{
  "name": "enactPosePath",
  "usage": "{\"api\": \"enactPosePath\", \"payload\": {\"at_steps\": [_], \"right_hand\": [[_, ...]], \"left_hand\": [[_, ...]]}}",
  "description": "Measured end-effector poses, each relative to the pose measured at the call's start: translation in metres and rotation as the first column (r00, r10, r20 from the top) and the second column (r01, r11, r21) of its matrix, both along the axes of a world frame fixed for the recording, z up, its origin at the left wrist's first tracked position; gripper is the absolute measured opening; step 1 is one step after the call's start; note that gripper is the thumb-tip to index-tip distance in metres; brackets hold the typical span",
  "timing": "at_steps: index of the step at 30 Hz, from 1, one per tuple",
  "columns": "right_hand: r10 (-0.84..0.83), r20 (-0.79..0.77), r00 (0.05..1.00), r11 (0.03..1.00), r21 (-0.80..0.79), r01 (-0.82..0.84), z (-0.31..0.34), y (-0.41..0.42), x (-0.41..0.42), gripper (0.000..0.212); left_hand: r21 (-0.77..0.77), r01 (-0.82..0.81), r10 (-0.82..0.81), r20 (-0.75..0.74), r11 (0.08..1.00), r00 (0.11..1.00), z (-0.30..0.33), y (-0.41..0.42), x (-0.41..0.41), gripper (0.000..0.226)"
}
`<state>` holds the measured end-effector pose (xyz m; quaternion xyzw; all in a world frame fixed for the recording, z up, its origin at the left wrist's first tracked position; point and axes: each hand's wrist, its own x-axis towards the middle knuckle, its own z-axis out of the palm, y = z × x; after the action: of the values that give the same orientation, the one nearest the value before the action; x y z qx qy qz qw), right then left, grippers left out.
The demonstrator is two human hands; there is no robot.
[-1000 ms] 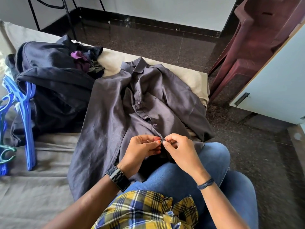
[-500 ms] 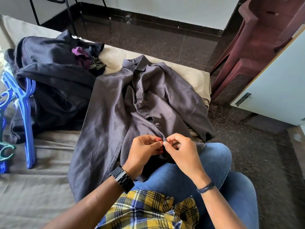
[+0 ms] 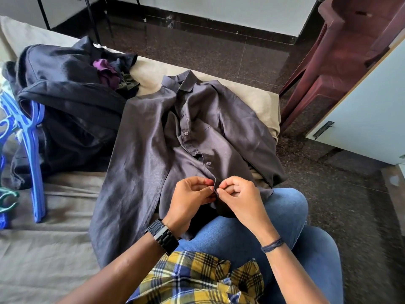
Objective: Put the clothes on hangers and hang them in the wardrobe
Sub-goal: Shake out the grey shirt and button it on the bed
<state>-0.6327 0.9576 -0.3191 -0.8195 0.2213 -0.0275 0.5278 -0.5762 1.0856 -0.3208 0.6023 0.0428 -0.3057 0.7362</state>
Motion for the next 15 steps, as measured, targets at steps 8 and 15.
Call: {"api": "enactPosePath", "payload": {"at_steps": [8,15], "right_hand": [[0.002,-0.065,0.998,1.0,0.003,-0.001,-0.0022,0.0014,0.0058,0.017],[-0.028,-0.072,0.997,0.994,0.105,0.036,-0.0003,0.0031,0.0073,0.01]], "left_hand": [[0.062,-0.002,-0.003,0.078,0.998,0.997,-0.0006,0.0015,0.0034,0.012],[0.107,0.027,-0.047,0.192,0.994,0.98,-0.005,0.0025,0.0094,0.015]]}}
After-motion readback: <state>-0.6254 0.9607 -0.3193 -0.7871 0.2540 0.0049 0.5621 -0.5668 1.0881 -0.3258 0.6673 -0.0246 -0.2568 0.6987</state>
